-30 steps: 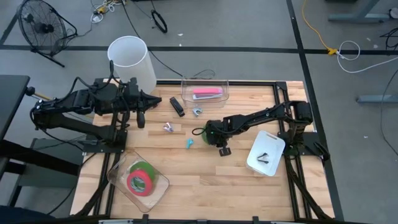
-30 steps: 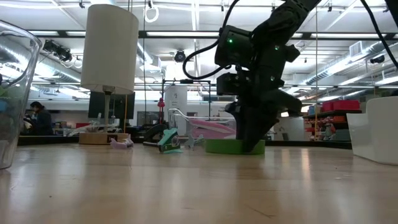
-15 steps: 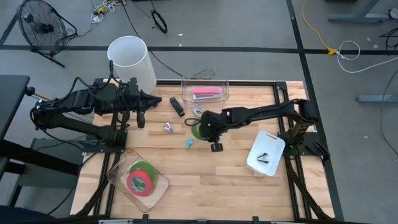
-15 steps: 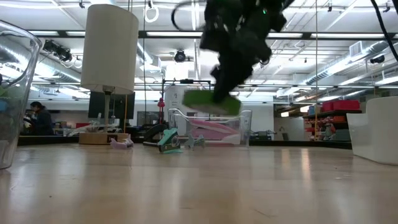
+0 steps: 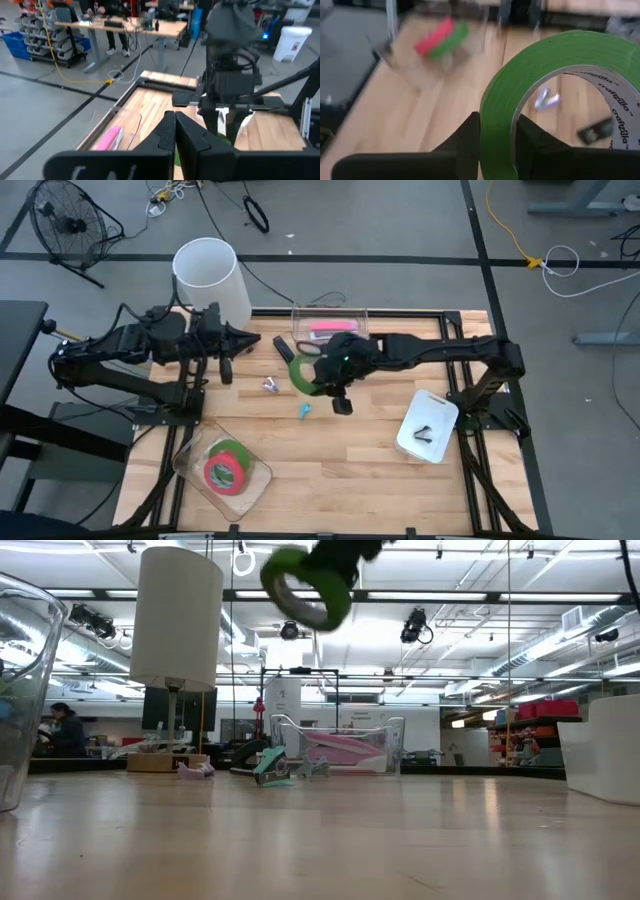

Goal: Pick and place Stapler, Stapler remover, tape
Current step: Put the green tape into the bottom transparent bin

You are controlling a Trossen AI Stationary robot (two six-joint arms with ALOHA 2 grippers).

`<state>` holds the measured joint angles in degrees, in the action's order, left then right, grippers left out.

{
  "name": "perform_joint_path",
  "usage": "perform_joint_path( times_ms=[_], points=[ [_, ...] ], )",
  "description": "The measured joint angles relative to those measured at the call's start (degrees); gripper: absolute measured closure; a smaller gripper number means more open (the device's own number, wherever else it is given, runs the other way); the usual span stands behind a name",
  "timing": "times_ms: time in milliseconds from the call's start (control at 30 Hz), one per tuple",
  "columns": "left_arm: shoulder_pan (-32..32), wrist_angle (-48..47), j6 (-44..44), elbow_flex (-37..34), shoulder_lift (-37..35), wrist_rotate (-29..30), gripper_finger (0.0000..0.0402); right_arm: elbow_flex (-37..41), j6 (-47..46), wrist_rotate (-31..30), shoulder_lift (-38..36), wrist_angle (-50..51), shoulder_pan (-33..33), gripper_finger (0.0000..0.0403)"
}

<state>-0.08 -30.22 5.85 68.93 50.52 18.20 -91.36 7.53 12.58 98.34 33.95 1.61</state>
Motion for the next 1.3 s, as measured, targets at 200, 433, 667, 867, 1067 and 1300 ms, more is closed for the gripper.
perform_joint_path(
  times_ms=[200,433,667,867,1067,1300],
  points=[
    [0.00,4.56,-0.43,0.00,0.00,0.00,0.0388,-3.57,-2.96,0.04,-2.99,-1.51,-0.02,0.0330],
    [0.00,8.20,-0.98,0.00,0.07,0.00,0.0388,-4.54,-10.22,4.58,-7.56,-10.52,0.00,0.0332],
    [0.00,13.05,-1.76,0.00,0.11,0.22,0.0387,-4.56,-15.91,5.03,-11.38,-25.96,0.00,0.0332],
    [0.00,17.69,-2.54,0.02,0.90,4.02,0.0381,-4.58,-19.59,5.41,-12.58,-38.76,0.00,0.0332],
    [0.02,19.88,-2.26,0.00,3.23,4.64,0.0327,-4.58,-21.73,6.45,-12.74,-45.45,0.00,0.0332],
    [-0.17,25.71,-1.73,0.02,7.78,4.48,0.0235,-4.58,-21.91,5.43,-12.71,-43.07,0.07,0.0332]
  ],
)
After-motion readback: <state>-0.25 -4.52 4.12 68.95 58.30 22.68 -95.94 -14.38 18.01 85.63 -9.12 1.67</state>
